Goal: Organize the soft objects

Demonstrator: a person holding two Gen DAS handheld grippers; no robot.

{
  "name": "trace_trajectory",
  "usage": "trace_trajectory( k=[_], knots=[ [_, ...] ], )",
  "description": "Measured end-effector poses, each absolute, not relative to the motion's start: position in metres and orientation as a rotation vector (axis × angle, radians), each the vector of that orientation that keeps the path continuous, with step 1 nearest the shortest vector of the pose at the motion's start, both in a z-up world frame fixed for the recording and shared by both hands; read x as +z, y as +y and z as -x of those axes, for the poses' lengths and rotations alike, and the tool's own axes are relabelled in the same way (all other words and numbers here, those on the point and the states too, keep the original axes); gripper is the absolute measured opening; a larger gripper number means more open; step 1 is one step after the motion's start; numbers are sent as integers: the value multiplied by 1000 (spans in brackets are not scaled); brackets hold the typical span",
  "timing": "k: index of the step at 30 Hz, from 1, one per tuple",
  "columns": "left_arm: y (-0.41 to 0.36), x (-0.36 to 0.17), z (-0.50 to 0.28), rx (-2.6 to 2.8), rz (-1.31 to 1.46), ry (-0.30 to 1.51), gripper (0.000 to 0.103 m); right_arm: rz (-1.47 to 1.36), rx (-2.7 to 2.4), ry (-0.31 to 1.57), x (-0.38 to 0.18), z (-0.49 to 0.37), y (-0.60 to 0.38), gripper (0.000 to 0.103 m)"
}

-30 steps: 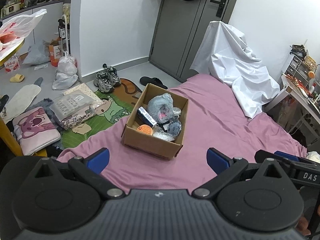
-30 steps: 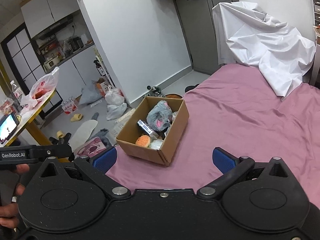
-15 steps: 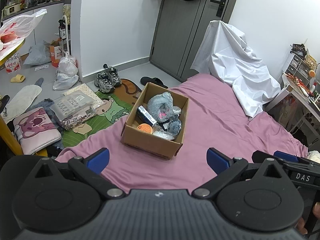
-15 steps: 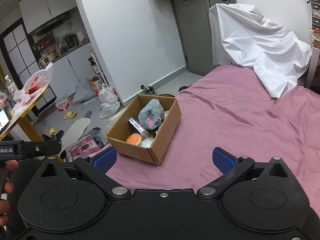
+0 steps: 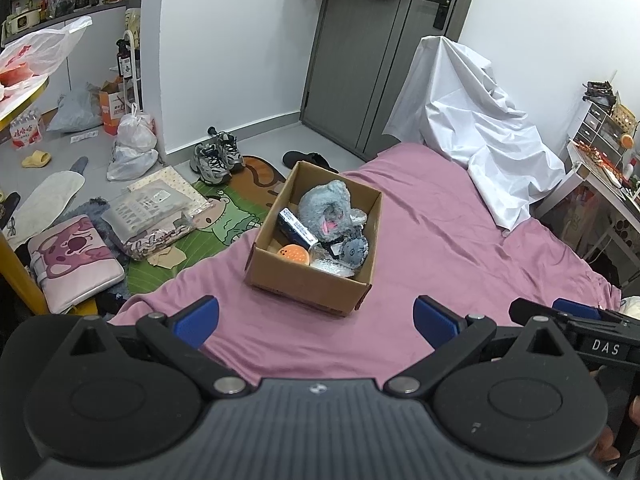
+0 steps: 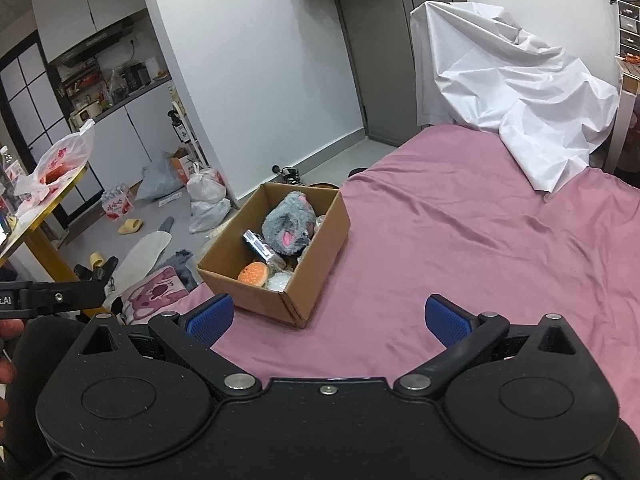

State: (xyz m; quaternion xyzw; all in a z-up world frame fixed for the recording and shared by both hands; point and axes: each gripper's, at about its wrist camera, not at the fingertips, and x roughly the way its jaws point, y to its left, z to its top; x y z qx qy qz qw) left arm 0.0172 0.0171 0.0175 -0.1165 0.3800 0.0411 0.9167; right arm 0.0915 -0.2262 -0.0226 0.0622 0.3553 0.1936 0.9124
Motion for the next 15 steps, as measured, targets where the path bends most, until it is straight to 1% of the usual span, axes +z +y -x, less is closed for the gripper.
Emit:
trace_trajectory(
  k=[15],
  knots=[
    [23,7,-15,89,233,788,103,-119,397,722,-23,-90,-226,103]
  ],
)
